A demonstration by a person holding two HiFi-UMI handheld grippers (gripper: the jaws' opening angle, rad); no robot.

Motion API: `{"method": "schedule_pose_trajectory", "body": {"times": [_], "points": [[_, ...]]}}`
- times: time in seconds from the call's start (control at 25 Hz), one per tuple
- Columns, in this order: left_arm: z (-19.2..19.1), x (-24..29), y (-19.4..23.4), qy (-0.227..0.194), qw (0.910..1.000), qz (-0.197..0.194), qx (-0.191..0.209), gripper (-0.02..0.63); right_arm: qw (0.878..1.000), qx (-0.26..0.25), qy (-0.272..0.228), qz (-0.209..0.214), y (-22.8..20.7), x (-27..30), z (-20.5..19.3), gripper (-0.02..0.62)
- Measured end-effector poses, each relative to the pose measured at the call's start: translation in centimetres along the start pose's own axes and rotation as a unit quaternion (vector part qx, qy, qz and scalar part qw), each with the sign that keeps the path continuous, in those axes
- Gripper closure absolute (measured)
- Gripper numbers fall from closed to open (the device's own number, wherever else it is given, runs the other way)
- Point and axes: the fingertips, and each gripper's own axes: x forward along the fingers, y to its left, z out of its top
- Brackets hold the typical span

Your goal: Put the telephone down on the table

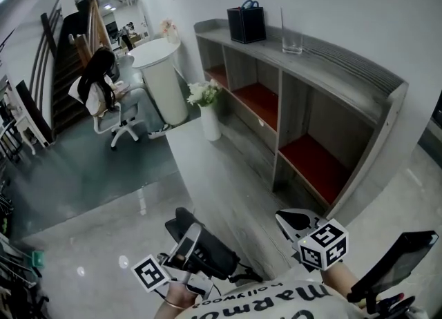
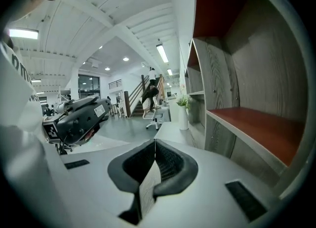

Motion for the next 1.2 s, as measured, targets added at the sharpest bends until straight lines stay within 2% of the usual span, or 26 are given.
{"method": "schedule_pose_trajectory", "body": {"times": [0.2,0.44,0.64,0.72,0.84,0.96,1.12,1.2], "points": [[1.3,1.5,1.7,0.024,0.9997,0.002,-0.007,0.328,1.0,0.013,0.004,-0.012,-0.3,1.6,-0.6,0.583],[0.9,3.0,3.5,0.049,0.9983,0.001,-0.032,0.328,0.999,0.035,0.031,-0.025,-1.2,2.3,-2.2,0.583],[1.2,4.5,4.6,0.052,0.9983,0.003,-0.026,0.328,0.998,0.038,0.053,-0.018,-2.1,3.7,-3.4,0.583],[1.0,4.3,5.2,0.058,0.998,0.021,-0.015,0.328,0.996,0.049,0.074,-0.007,-1.5,3.7,-4.8,0.584],[1.8,5.9,7.4,0.076,0.9952,0.05,0.037,0.328,0.994,0.058,0.094,0.012,-1.8,5.4,-6.6,0.583],[1.9,8.2,8.6,0.101,0.9899,0.061,0.079,0.33,0.989,0.078,0.118,0.032,-2.5,6.8,-8.7,0.583],[0.9,9.3,10.8,0.123,0.985,0.097,0.073,0.33,0.983,0.095,0.147,0.061,-2.0,6.6,-10.4,0.584],[0.2,10.3,12.5,0.156,0.9769,0.119,0.084,0.33,0.981,0.098,0.156,0.066,-1.9,6.5,-11.0,0.583]]}}
